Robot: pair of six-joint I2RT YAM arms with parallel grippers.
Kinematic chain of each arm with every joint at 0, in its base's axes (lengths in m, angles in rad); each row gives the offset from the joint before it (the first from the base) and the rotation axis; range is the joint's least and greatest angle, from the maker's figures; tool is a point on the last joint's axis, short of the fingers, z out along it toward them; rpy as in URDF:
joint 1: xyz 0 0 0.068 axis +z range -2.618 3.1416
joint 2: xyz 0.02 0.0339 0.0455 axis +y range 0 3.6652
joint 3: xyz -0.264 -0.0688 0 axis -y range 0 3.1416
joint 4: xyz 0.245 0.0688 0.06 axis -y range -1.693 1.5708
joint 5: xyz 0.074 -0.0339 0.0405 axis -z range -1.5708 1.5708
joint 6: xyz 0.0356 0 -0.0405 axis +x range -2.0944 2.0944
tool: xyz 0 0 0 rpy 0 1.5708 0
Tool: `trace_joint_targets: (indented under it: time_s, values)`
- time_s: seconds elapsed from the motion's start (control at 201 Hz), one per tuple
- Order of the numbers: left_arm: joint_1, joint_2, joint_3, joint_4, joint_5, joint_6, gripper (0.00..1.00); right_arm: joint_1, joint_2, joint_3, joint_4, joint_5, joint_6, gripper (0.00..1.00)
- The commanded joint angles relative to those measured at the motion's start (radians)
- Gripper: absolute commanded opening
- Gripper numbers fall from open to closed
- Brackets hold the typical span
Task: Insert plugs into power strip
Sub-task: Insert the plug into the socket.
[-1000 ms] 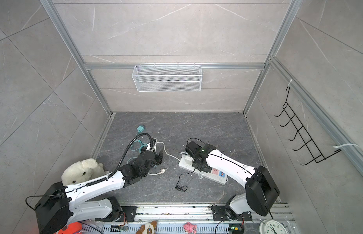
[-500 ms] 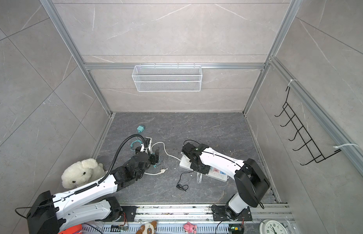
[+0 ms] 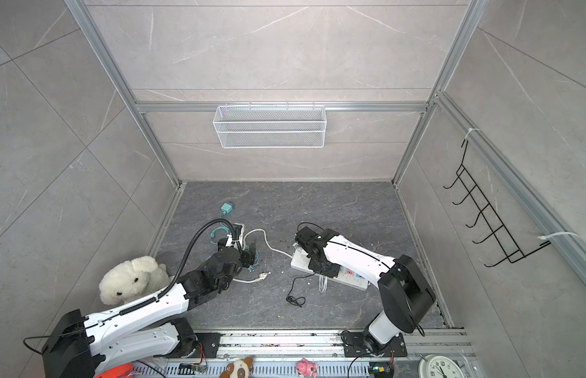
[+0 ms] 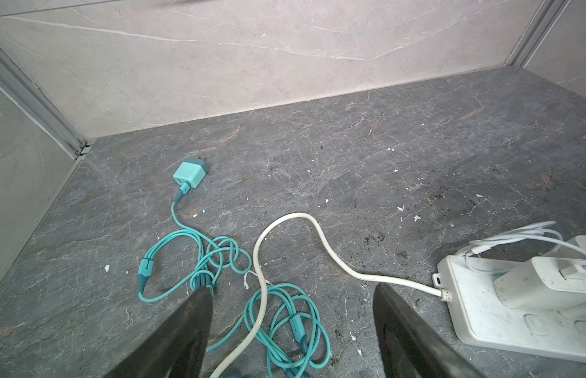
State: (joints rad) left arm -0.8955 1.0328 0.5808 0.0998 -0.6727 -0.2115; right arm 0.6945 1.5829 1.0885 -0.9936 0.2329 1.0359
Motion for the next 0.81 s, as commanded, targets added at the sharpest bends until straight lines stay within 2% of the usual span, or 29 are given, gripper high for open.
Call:
trace_joint_targets:
  time_s: [0.0, 0.239, 0.801]
  values:
    - [0.005, -0.024, 0.011, 0.005, -0.017, 0.010, 0.79, -0.023, 0.023, 0.010, 0.057, 0.014, -0.046, 0.00]
    - [0.006, -0.049, 0.015, -0.020, -0.016, 0.006, 0.79, -0.060, 0.074, 0.013, 0.100, -0.026, -0.090, 0.00]
    - [0.005, -0.064, 0.046, -0.077, 0.019, -0.024, 0.79, -0.170, 0.166, 0.130, 0.091, -0.102, -0.221, 0.00]
